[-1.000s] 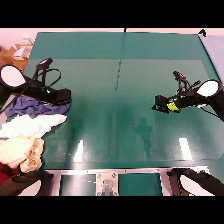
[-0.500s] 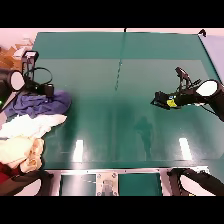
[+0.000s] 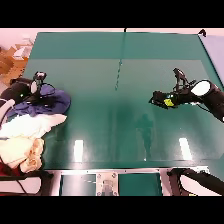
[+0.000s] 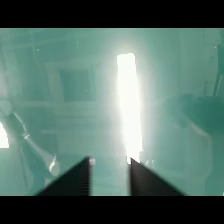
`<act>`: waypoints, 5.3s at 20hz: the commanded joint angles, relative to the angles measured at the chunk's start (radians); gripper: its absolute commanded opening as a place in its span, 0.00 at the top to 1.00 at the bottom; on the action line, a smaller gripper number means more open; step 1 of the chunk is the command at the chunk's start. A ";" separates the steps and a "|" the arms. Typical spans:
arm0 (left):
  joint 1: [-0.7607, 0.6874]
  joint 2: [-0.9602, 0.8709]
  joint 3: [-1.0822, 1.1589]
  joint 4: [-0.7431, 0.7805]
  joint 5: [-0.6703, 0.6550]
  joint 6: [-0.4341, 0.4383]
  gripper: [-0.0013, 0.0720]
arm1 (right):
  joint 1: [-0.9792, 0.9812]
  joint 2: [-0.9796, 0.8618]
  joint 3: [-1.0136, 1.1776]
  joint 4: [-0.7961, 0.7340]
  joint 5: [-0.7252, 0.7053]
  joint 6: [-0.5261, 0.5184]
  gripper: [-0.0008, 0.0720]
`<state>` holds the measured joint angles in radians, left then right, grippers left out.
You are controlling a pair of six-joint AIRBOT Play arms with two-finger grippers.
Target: Fold the shirts.
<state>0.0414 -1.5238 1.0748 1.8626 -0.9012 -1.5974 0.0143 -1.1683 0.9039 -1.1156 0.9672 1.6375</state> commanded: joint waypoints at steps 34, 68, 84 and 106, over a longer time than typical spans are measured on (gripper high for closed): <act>-0.577 -0.213 0.474 -0.846 -0.619 0.091 0.07 | -0.261 -0.273 0.186 0.053 0.226 -0.219 0.40; -0.679 0.530 1.011 -0.269 -0.344 -0.043 0.94 | -0.338 0.389 0.771 0.552 0.402 -0.275 0.97; -0.304 0.138 0.120 -0.552 0.022 0.113 0.94 | -0.012 -0.300 0.130 0.503 0.006 -0.472 0.97; -0.256 -0.049 0.138 -0.636 0.034 0.220 0.94 | 0.308 -0.044 -0.413 0.681 -0.428 -0.241 0.24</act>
<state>-0.2161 -1.5723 1.2129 1.2282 -0.8455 -1.3785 0.2436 -1.1713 0.5022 -0.5014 0.7231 1.3781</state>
